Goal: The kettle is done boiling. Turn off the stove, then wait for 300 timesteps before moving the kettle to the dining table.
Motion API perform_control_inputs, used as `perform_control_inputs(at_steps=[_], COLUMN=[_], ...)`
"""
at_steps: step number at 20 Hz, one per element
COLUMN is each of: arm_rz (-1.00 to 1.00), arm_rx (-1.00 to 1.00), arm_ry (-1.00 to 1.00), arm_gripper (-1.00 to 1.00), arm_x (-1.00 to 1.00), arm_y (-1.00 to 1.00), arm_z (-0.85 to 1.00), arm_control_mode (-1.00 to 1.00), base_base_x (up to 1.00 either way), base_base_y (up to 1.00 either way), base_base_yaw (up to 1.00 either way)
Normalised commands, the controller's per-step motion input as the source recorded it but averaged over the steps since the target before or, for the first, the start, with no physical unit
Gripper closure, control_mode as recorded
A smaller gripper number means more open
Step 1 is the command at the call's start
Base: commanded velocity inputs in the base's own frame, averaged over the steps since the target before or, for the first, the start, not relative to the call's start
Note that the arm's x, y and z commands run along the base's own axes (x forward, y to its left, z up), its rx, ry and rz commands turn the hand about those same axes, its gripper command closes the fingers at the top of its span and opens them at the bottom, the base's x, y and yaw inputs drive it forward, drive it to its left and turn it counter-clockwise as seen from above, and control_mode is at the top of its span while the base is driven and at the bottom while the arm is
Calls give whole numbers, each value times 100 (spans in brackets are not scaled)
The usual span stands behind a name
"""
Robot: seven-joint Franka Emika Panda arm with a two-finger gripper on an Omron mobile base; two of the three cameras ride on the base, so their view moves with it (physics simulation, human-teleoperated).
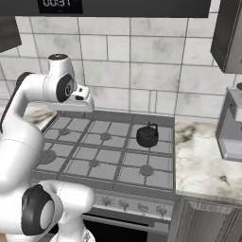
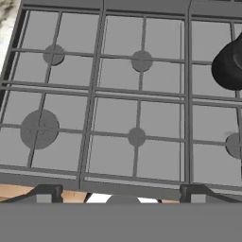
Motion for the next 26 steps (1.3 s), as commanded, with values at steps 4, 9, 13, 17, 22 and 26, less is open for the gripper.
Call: perform_control_inputs(at_steps=[4, 9, 13, 17, 22, 26], arm_rz=[0, 0, 0, -3, -6, -10], arm_rx=[0, 0, 1, 10, 12, 16], arm_ry=[0, 0, -3, -3, -3, -7], arm_gripper=[-100, -100, -100, -100, -100, -100], arm_x=[0, 0, -1, -2, -22, -69], arm_y=[0, 0, -7, -42, -44, -48], arm_z=[0, 0, 0, 0, 0, -10], arm_control_mode=[100, 100, -100, -100, -100, -100], base_base_x=[0, 0, 0, 0, 0, 0], base_base_y=[46, 41, 0, 0, 0, 0], base_base_yaw=[0, 0, 0, 0, 0, 0])
